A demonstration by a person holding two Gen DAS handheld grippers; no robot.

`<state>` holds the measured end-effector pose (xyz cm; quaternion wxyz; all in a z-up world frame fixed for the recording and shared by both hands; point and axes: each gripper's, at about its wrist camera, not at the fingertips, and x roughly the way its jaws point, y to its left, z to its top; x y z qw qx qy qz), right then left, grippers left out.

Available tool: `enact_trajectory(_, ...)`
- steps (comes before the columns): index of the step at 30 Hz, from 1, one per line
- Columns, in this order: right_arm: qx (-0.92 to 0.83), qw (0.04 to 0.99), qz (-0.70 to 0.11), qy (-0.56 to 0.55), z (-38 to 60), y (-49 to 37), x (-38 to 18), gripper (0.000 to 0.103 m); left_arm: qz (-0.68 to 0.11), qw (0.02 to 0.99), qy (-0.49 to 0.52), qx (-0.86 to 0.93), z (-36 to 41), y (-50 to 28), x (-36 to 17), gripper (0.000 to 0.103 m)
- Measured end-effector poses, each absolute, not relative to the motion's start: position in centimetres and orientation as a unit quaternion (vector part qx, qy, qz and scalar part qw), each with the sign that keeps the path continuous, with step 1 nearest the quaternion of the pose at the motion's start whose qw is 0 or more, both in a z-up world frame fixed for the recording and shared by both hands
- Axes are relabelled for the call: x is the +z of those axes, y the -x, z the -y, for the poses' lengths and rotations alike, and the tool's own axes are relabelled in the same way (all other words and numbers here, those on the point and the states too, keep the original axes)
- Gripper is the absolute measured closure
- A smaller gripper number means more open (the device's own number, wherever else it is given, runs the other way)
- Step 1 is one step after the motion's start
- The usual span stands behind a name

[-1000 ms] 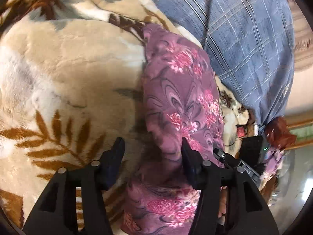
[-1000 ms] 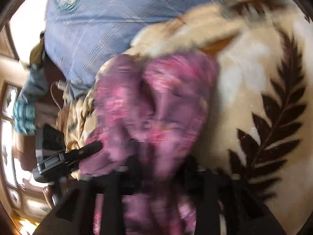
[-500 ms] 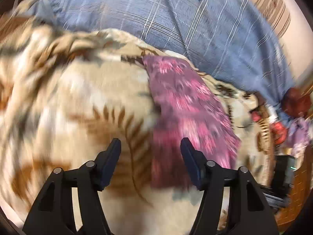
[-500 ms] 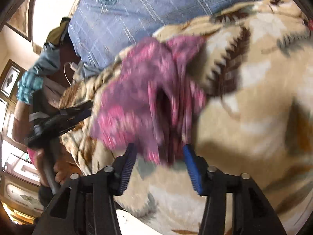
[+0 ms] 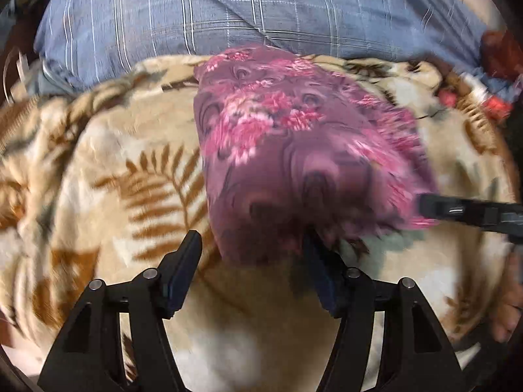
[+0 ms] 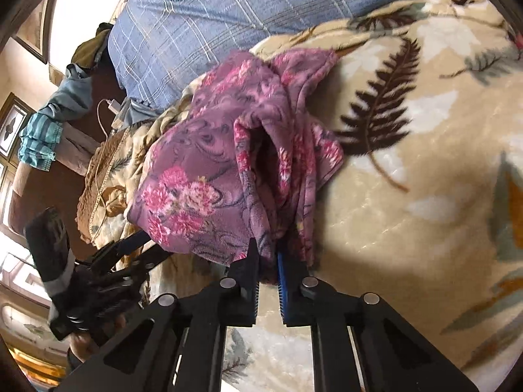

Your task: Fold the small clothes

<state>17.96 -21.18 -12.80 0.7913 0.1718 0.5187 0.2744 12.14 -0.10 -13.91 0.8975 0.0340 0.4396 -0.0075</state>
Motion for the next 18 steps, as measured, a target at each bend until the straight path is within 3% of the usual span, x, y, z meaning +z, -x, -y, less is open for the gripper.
enact_trajectory(3,0.261,0.809,-0.499,-0.168,22.1,-17.6,-10.8,0.095,-0.421,0.906,0.029,-0.007,-1.6,-12.6,-13.2,0.062)
enact_trajectory(5,0.249,0.817,-0.493,-0.165,22.7,-17.7,-10.6,0.096,-0.424,0.902,0.079,-0.022,-3.1,-12.8,-13.4,0.064)
enact_trajectory(9,0.231,0.791,-0.533,-0.19,23.3,-18.8,-13.1,0.096,-0.421,0.899,0.117,-0.043,-4.3,-11.9,-13.1,0.078)
enact_trajectory(11,0.242,0.785,-0.532,-0.205,23.4,-18.5,-12.6,0.096,-0.388,0.912,0.125,-0.044,-4.8,-10.7,-12.3,0.079)
enact_trajectory(14,0.248,0.786,-0.532,-0.191,23.0,-18.6,-12.9,0.096,-0.455,0.876,0.157,-0.021,-6.0,-12.9,-15.8,0.079)
enact_trajectory(18,0.251,0.772,-0.552,-0.191,22.6,-18.7,-14.0,0.09,-0.449,0.884,0.131,-0.017,-5.4,-12.0,-15.1,0.074)
